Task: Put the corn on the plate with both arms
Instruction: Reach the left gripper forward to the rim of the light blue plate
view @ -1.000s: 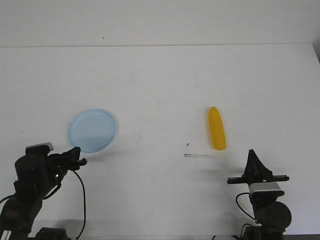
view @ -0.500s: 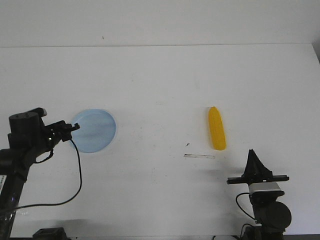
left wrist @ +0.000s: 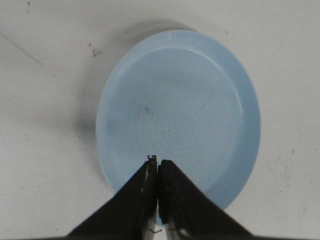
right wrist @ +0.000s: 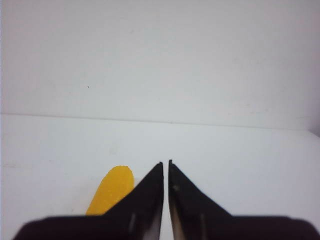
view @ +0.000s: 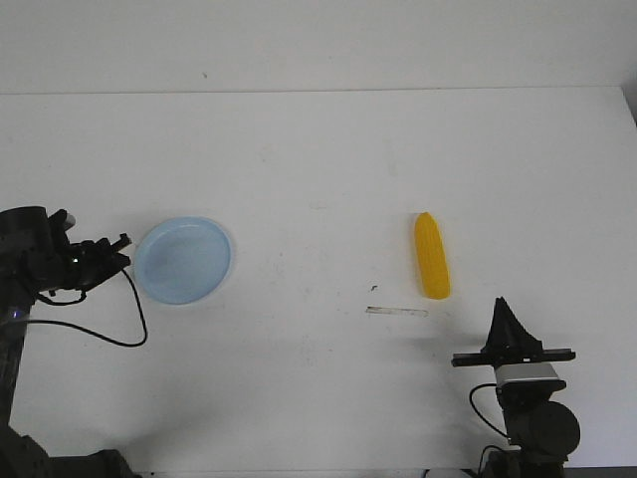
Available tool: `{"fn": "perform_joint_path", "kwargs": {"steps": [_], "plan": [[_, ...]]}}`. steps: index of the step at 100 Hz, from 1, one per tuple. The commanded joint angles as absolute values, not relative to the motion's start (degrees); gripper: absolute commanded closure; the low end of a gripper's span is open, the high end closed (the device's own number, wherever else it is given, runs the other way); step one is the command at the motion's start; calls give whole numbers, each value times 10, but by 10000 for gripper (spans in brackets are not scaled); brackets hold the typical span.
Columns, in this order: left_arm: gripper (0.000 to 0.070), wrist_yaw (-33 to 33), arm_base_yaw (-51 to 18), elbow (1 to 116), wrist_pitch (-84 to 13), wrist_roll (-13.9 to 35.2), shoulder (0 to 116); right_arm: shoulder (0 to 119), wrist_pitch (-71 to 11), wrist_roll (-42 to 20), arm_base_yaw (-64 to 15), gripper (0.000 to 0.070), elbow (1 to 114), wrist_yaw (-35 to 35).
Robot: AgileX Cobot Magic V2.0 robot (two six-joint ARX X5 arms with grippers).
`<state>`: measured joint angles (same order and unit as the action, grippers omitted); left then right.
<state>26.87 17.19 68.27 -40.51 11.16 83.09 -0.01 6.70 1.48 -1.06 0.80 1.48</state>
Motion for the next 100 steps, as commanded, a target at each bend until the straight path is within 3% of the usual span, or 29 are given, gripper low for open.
{"fn": "perform_joint_path", "kwargs": {"steps": [1,9,23,32,42,48,100], "plan": [[697,276,175,694,-411,94,855,1,72,14,-11,684,7,15],[689,276,181,694,-417,94,878,1,72,14,-11,684,7,15],[524,275,194,694,-423,94,911,1,72,14,-11,684,7,15],[510,275,197,694,-418,91,923,1,72,14,-11,684,7,15],[405,274,198,694,-403,81,935,1,72,14,-11,684,7,15],[379,274,196,694,-401,81,941,1,72,14,-11,684,7,15],[376,274,166,692,-376,69,973,1,72,14,-11,684,7,15]]}}
